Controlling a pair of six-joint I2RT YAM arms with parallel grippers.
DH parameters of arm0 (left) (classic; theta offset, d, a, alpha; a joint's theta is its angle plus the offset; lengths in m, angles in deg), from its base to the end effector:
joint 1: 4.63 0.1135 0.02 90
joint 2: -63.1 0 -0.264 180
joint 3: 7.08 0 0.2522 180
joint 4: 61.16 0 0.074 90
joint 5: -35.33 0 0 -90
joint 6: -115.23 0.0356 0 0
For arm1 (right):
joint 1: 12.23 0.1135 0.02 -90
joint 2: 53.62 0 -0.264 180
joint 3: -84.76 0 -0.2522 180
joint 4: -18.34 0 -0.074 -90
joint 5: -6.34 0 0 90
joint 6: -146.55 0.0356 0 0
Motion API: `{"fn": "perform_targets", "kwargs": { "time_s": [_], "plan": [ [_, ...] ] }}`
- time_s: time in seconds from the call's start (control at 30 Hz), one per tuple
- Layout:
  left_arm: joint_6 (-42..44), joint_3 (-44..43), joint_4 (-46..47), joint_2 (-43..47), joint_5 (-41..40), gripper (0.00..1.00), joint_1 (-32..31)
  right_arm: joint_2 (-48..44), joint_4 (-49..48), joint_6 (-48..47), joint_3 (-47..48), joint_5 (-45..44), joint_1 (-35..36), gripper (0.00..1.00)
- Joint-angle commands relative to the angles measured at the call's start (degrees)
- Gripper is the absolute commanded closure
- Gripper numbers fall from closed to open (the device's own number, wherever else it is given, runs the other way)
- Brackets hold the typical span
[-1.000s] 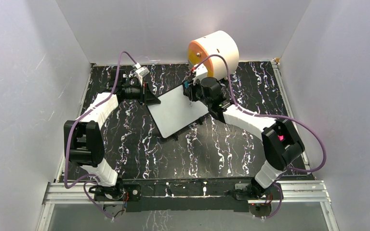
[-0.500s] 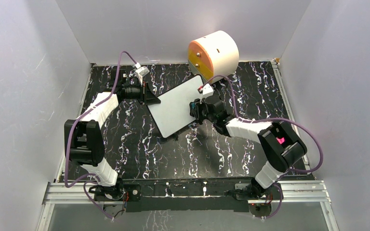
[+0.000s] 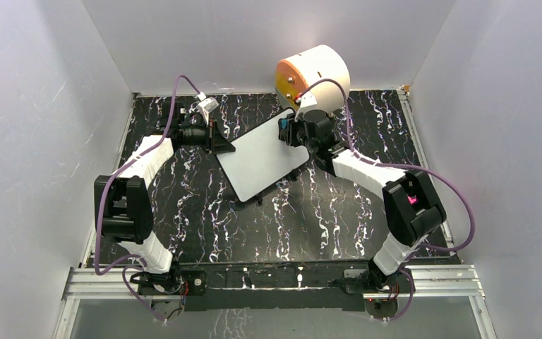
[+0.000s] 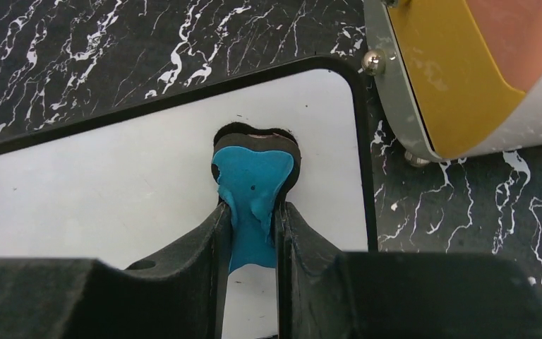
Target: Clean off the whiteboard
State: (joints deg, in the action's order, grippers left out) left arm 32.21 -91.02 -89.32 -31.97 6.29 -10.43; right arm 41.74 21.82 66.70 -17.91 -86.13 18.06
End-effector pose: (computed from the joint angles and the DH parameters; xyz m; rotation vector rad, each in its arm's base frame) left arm 0.3564 -0.0675 0.2700 0.7748 1.9203 -1.1642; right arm 0.3344 0.1936 0.2581 -0.3159 1.9442 0.4235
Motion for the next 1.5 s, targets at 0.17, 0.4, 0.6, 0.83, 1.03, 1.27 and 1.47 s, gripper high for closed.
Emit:
{"fn": "perform_targets", "kwargs": {
  "time_s": [0.17,0.4,0.6,0.83,1.03,1.27,1.47],
  "plan": [
    [0.8,0.1,-2.3,-0.1,3.1,1.00,-1.2,3.6,0.4,-1.9,0.9,2.3,9.6,0.84],
    [1.3,-0.1,-2.9,-0.4,3.3,1.00,-1.3,1.0,-2.6,-1.3,-5.9,0.5,11.2,0.85],
    [1.7,0.0,-3.2,-0.3,3.4,1.00,-1.4,2.4,-2.5,1.5,-5.7,2.9,1.9,0.86],
    [2.0,0.0,-3.5,-0.2,3.6,1.00,-1.4,5.4,1.2,3.7,-3.7,0.7,-3.5,0.86],
    [1.9,-0.1,-3.4,-0.4,3.6,1.00,-1.5,4.8,0.7,5.5,-3.6,0.4,-3.6,0.86],
    [1.9,0.0,-3.5,-0.4,3.4,1.00,-1.7,2.8,1.4,4.1,1.9,3.7,1.0,0.85],
    [1.9,0.2,-3.5,-0.2,3.3,1.00,-1.7,3.2,3.6,2.3,6.7,8.0,4.0,0.83]
  ]
}}
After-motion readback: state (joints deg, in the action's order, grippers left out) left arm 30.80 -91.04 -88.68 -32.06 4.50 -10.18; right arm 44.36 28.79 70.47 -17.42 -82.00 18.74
